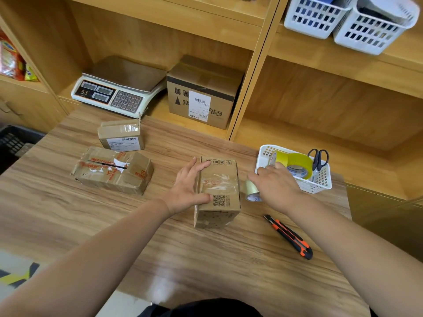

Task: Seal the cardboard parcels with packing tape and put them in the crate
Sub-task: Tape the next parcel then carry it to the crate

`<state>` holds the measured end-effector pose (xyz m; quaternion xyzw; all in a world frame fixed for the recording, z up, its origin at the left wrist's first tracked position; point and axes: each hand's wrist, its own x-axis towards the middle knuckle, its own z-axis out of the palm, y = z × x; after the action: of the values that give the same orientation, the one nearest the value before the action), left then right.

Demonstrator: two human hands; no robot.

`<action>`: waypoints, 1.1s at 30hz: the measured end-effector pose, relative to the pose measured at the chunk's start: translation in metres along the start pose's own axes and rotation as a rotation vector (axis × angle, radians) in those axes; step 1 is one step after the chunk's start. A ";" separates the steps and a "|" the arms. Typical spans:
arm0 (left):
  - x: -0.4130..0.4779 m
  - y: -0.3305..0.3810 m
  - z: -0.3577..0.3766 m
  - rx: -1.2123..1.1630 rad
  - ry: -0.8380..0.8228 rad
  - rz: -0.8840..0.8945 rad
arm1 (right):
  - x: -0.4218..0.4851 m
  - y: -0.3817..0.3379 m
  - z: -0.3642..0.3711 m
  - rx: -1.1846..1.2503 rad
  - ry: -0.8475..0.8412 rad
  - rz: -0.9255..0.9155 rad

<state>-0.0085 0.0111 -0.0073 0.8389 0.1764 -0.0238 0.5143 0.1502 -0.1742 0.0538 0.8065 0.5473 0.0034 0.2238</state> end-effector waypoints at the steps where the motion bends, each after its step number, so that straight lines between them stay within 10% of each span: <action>1: 0.000 0.000 0.000 0.003 0.002 -0.001 | 0.001 -0.003 0.001 0.013 0.003 0.001; 11: -0.005 0.006 -0.005 0.052 0.043 -0.007 | 0.009 -0.028 -0.005 0.067 -0.007 0.063; 26: -0.017 0.020 -0.049 0.725 -0.144 0.093 | 0.041 -0.079 -0.046 0.110 0.156 0.036; 33: -0.028 -0.016 -0.083 0.525 -0.219 0.052 | 0.040 -0.083 -0.031 0.788 0.199 0.220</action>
<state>-0.0518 0.0817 0.0246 0.9401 0.0858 -0.1459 0.2960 0.0856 -0.1028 0.0415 0.8798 0.4362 -0.1045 -0.1574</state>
